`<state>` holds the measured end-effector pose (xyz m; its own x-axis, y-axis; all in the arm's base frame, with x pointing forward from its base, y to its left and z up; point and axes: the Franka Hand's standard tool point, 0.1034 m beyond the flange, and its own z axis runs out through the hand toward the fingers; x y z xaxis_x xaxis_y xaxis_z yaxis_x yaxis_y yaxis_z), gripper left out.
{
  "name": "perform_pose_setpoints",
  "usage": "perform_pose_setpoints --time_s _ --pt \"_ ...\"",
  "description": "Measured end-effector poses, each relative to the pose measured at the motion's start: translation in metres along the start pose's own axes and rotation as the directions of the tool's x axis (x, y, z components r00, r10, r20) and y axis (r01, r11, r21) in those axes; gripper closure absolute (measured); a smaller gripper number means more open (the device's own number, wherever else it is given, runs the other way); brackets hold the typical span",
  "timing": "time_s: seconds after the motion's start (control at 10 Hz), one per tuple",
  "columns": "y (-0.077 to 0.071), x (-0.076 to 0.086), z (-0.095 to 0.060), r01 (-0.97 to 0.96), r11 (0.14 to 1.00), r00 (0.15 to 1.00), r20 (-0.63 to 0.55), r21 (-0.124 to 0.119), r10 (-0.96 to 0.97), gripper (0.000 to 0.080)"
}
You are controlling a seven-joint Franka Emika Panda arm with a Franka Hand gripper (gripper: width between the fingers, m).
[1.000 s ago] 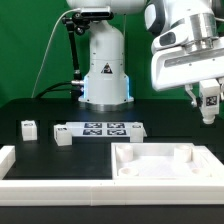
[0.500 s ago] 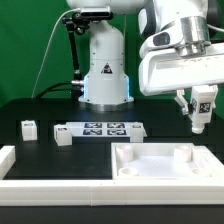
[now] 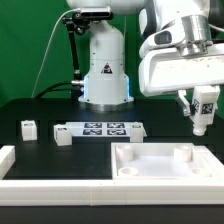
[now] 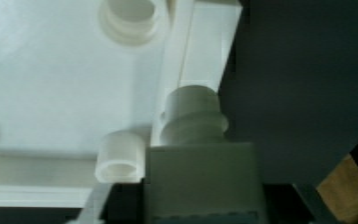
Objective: Assemble one leg
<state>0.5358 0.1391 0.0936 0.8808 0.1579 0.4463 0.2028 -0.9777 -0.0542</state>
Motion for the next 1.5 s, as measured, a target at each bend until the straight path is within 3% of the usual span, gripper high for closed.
perform_pose_setpoints --time_s 0.2,0.5,0.8,1.0,1.2,1.5 --pt "0.012 0.023 0.017 0.042 0.999 0.999 -0.024 -0.005 -0.042 0.0509" --pt "0.021 0.039 0.035 0.084 0.996 0.995 -0.050 -0.013 -0.084 0.0509" --pt "0.022 0.039 0.036 0.081 0.997 0.995 -0.050 -0.013 -0.082 0.0509" --pt "0.032 0.039 0.044 0.092 0.996 0.995 -0.046 -0.020 -0.092 0.0509" --pt "0.037 0.049 0.050 0.083 0.996 0.995 -0.048 -0.020 -0.084 0.0509" --pt "0.040 0.050 0.053 0.077 0.997 0.995 -0.054 -0.023 -0.078 0.0509"
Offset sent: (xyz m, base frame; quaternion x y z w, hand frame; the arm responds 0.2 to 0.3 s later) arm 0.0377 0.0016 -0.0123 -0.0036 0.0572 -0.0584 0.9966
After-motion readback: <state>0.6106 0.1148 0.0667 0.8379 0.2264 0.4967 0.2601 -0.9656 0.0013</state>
